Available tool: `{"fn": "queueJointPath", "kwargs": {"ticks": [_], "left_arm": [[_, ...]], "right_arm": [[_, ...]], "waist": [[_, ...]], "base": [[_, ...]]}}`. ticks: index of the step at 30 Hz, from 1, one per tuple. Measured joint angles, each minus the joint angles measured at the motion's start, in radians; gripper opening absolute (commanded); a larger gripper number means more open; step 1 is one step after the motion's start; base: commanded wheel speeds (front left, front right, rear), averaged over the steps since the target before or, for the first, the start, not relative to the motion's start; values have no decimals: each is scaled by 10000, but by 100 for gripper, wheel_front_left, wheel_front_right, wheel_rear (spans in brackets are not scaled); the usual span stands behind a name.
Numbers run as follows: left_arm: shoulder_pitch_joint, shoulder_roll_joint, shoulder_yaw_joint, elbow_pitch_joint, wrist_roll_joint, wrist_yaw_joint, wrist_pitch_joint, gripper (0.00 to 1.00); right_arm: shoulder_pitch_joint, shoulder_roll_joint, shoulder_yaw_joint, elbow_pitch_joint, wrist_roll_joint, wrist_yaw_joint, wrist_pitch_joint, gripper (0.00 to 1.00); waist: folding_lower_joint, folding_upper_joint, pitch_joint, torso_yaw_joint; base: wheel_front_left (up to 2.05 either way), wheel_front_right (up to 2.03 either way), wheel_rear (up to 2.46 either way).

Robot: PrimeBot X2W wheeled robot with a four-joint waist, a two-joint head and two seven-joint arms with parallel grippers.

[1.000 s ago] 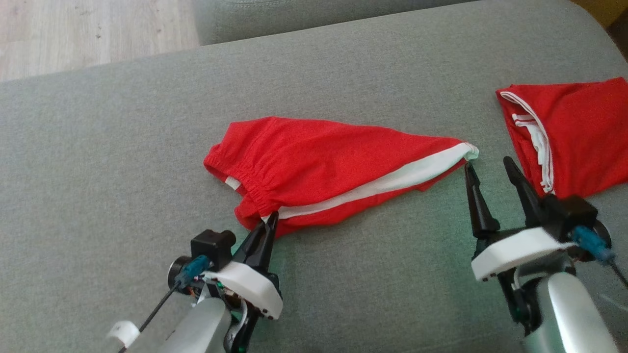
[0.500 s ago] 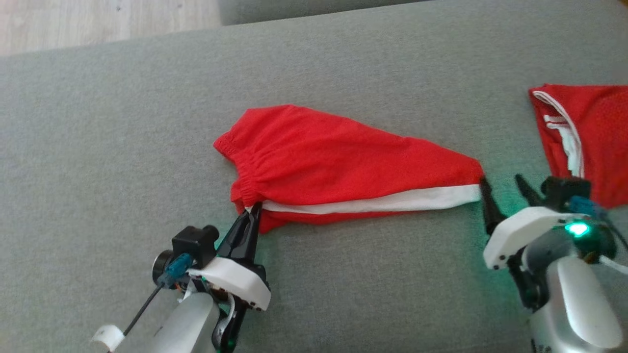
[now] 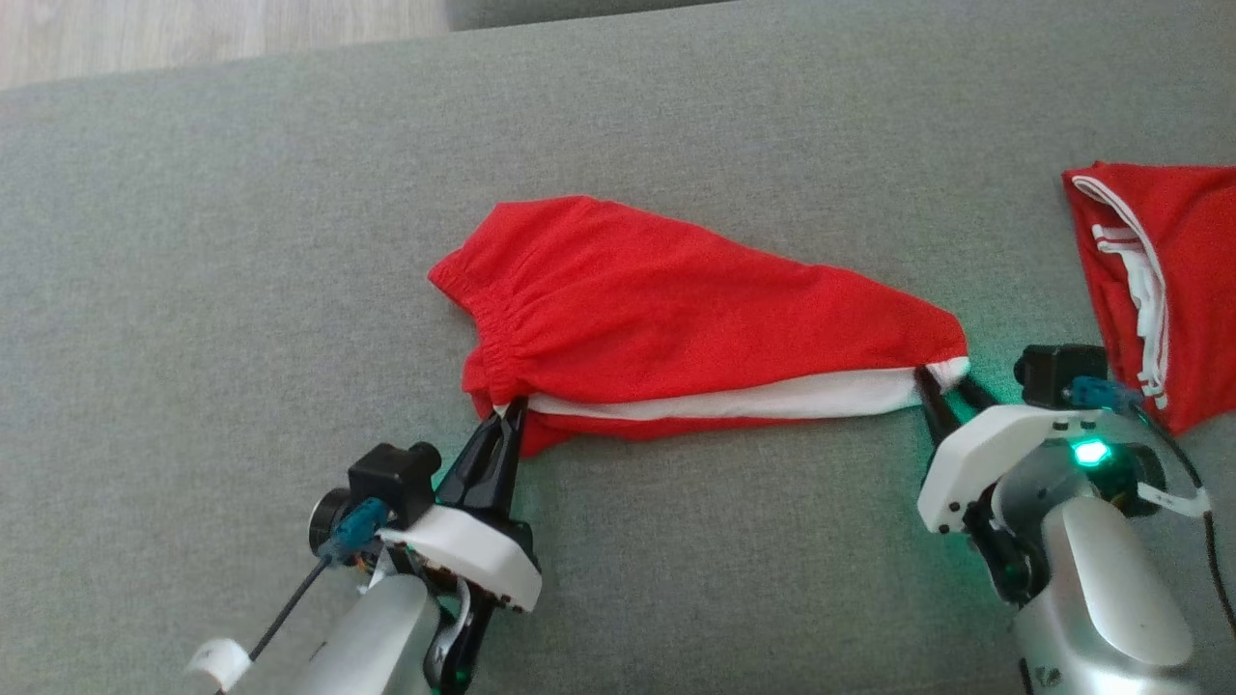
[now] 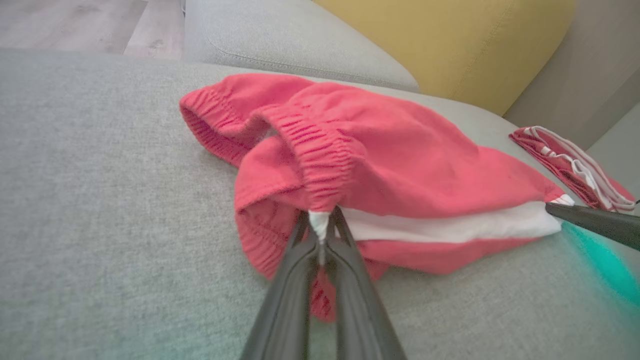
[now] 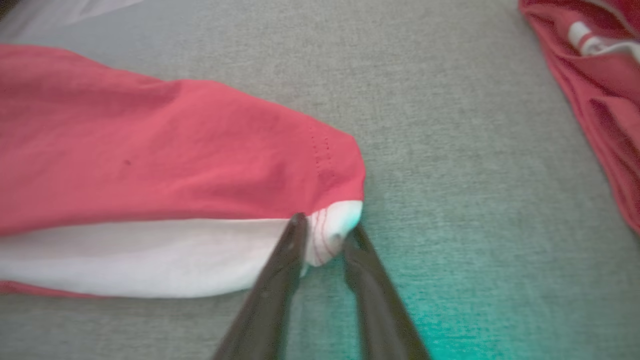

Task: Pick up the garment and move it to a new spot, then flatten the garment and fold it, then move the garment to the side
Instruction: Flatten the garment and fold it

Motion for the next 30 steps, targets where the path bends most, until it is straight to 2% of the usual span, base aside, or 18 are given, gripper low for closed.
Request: {"fn": "queueJointPath", "kwargs": {"ticks": [3,9,15,19,22,26,30], "left_arm": [[2,6,2,-142,-150,-10,-6,0],[47,111,222,-2729,-1402,-188,309,0],[101,800,734,-5866,-3129,-194,2173,0],[-37,1001,1101,-7101,-4249,98,3509,0],[-540,1283,1476,-7051,-4684,366,4217,0],[-2115,1448,2038,-6080,-4819,625,4543,0],[-4414,1542,2485,-4807,-4255,692,4219,0]], "right_arm": [[27,25,71,-121,504,0,33,0],[573,25,-140,-3331,1822,0,56,0],[983,25,-627,-6677,2232,0,1450,0],[863,27,-570,-7868,2859,0,2238,0],[58,25,-522,-7632,3616,0,2410,0],[-2415,17,-226,-5960,4234,0,2174,0],[-5344,-10,192,-4013,4349,-2,1099,0]], "waist": [[0,0,-102,4],[-1,0,-537,-39],[-2,0,-766,34],[-2,0,-615,21],[-1,0,-298,-49],[0,0,350,-176],[3,0,1137,-298]], "base": [[0,0,0],[0,0,0],[0,0,0],[0,0,0],[0,0,0],[0,0,0],[0,0,0]]}}
